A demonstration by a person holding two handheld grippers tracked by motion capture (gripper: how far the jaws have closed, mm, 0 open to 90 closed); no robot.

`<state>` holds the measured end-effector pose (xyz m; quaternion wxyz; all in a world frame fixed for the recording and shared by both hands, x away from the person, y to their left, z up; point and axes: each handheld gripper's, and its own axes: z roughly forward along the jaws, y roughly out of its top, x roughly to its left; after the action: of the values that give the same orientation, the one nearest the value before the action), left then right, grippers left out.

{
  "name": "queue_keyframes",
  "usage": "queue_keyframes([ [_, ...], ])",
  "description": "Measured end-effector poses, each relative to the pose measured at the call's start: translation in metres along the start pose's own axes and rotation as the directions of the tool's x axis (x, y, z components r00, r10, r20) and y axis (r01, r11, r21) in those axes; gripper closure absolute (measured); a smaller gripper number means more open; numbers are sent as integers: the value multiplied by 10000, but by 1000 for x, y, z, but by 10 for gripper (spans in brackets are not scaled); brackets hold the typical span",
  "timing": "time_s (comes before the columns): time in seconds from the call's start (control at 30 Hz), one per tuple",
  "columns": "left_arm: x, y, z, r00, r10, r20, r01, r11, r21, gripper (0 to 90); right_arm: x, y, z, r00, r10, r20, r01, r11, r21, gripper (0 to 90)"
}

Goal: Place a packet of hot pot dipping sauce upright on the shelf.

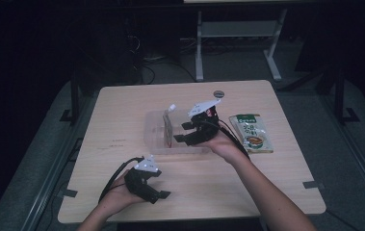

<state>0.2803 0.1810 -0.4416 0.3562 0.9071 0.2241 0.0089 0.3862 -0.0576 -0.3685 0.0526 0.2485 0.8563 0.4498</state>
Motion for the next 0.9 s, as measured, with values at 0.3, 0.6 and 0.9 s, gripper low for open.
queue_keyframes([
  [0.3, 0, 0, 1, 10000, -37, -31, 37, 9999, -112, 154, 12, -21, -17, 9994, -330, -80, 329, 9994, -126, 400],
  [0.6, -1, 0, 2, 10000, 22, -59, -22, 10000, -67, 155, 23, -51, -37, 9989, -459, -113, 462, 9987, 223, 396],
  [0.9, -2, 0, 3, 10000, 22, -51, -22, 10000, -8, 155, 31, -83, -48, 9988, -440, 215, 420, 9956, 840, 395],
])
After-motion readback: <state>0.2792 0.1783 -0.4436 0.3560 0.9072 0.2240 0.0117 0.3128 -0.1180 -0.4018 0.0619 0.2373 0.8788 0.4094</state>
